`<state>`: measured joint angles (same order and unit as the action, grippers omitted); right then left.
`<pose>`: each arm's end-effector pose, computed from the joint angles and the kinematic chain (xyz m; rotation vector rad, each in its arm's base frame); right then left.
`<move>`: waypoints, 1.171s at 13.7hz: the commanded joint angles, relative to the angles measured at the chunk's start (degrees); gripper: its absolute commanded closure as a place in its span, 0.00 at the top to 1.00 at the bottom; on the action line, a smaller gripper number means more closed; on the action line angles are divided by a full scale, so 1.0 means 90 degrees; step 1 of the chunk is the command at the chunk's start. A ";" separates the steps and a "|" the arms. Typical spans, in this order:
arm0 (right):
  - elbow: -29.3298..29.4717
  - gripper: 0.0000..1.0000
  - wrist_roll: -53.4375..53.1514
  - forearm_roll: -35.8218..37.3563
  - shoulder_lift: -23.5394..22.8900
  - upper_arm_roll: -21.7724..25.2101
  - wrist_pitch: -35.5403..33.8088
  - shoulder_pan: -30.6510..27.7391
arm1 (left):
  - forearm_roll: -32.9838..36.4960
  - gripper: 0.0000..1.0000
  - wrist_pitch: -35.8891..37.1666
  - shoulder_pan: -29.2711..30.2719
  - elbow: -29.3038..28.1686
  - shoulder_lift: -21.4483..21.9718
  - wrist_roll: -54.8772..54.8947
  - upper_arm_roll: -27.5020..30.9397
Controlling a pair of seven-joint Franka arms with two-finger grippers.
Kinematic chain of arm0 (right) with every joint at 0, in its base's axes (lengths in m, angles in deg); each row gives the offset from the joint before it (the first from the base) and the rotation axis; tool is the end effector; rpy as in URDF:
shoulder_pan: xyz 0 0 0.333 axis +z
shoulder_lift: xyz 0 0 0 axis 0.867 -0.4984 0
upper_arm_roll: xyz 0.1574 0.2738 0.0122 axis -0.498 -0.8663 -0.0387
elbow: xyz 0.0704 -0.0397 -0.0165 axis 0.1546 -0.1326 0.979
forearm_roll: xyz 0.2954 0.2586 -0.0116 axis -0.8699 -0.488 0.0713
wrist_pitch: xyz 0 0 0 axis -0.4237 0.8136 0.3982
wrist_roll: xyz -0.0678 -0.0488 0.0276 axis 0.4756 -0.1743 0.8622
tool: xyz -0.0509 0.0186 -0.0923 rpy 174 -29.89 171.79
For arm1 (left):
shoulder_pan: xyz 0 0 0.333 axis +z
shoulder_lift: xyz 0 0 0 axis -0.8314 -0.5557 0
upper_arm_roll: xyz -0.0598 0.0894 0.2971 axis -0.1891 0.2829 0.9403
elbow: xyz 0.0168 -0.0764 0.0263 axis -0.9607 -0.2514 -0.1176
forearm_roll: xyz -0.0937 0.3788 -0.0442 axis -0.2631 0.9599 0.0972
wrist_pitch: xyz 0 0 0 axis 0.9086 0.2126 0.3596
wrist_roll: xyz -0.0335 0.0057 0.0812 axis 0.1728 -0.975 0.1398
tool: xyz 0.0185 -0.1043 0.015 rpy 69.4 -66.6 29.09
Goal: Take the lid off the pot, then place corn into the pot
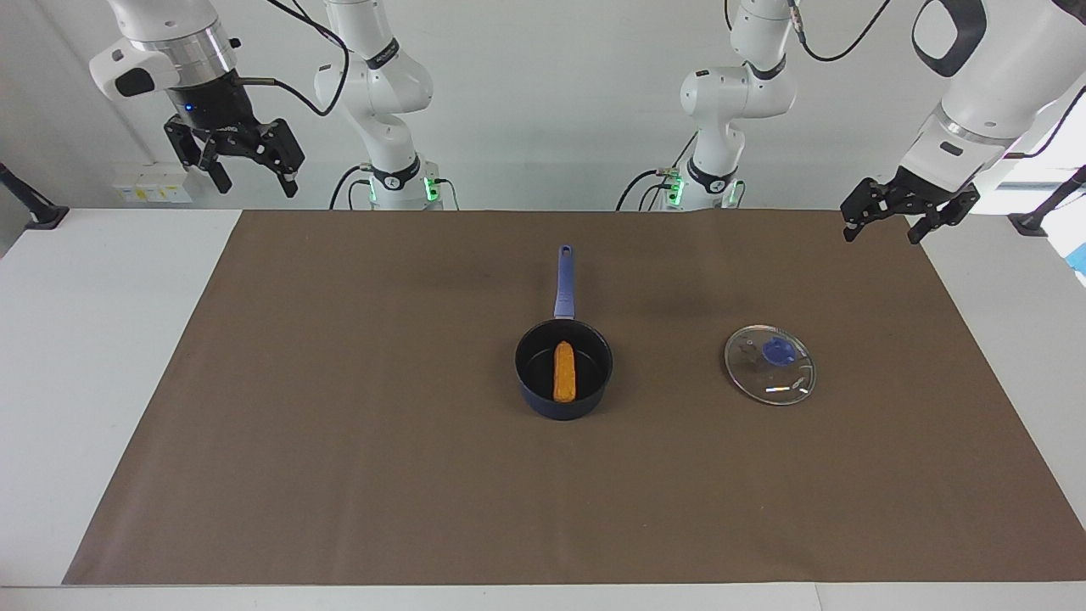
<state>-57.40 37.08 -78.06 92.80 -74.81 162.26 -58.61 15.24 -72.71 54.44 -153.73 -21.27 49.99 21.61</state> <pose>0.5222 -0.0203 0.6777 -3.1179 0.1778 -0.1066 0.5572 -0.0025 0.6226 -3.1217 0.1916 0.0606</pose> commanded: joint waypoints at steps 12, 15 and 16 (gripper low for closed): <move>-0.0100 1.00 0.0170 -0.0084 0.0068 -0.0034 0.0025 -0.0099 | 0.0034 1.00 -0.0007 0.0014 -0.0005 0.0065 0.0024 0.0001; -0.0110 1.00 0.0170 -0.0084 0.0078 -0.0034 -0.0014 -0.0108 | 0.0034 1.00 -0.0007 0.0014 -0.0005 0.0065 0.0024 0.0001; -0.0110 1.00 0.0170 -0.0074 0.0078 -0.0034 -0.0014 -0.0108 | 0.0043 1.00 -0.0007 0.0014 -0.0005 0.0065 0.0024 0.0001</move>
<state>-57.62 37.29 -78.14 92.79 -74.87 162.25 -58.81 15.24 -72.71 54.44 -153.73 -21.27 49.99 21.61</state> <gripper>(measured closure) 0.000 0.000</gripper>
